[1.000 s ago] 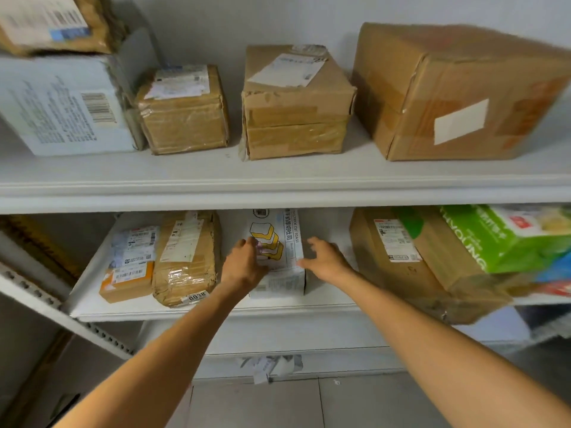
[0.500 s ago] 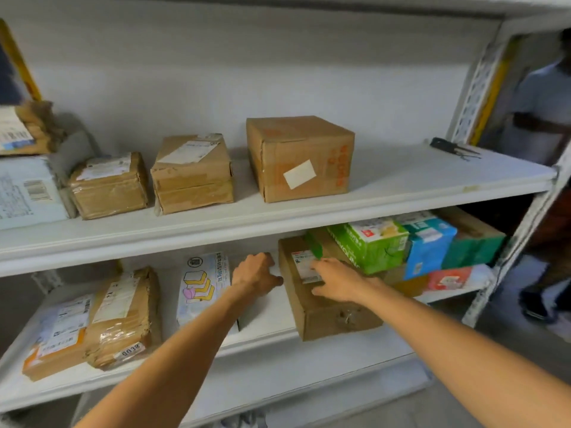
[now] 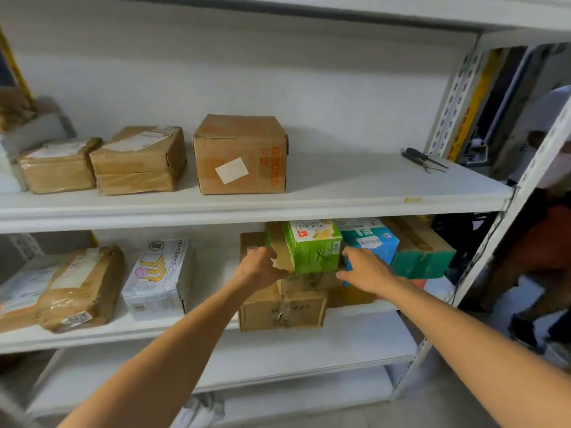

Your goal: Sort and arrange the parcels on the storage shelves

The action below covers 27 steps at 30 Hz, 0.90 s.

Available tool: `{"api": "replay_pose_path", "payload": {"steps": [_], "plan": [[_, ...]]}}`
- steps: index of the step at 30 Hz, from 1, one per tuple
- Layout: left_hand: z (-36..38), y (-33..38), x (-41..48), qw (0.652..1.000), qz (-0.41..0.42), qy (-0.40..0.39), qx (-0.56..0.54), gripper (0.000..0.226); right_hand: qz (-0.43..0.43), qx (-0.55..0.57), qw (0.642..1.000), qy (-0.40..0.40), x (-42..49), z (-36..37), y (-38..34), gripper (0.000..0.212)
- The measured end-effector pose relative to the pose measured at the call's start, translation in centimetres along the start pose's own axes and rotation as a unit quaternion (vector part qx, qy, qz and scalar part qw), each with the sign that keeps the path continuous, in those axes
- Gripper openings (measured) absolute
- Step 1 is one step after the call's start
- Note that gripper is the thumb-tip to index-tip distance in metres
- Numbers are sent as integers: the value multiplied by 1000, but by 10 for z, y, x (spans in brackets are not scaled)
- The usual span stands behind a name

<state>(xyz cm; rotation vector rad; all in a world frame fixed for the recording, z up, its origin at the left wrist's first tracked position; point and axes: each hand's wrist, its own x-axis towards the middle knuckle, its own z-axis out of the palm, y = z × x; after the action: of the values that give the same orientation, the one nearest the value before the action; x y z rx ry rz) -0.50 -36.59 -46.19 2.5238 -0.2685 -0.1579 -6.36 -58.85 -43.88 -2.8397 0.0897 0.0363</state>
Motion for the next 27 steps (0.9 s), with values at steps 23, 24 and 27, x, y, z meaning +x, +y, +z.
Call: {"api": "replay_pose_path", "payload": {"steps": [23,24,27], "plan": [[29,27,45,911,-68,-46,-403,44,80,356,929,59,61,23,-3,41],[28,22,40,905,-70,-61,-414,43,88,382,918,50,55,27,-4,46],[22,7,22,894,-73,-118,-426,57,74,435,898,10,38,36,-5,44]]}}
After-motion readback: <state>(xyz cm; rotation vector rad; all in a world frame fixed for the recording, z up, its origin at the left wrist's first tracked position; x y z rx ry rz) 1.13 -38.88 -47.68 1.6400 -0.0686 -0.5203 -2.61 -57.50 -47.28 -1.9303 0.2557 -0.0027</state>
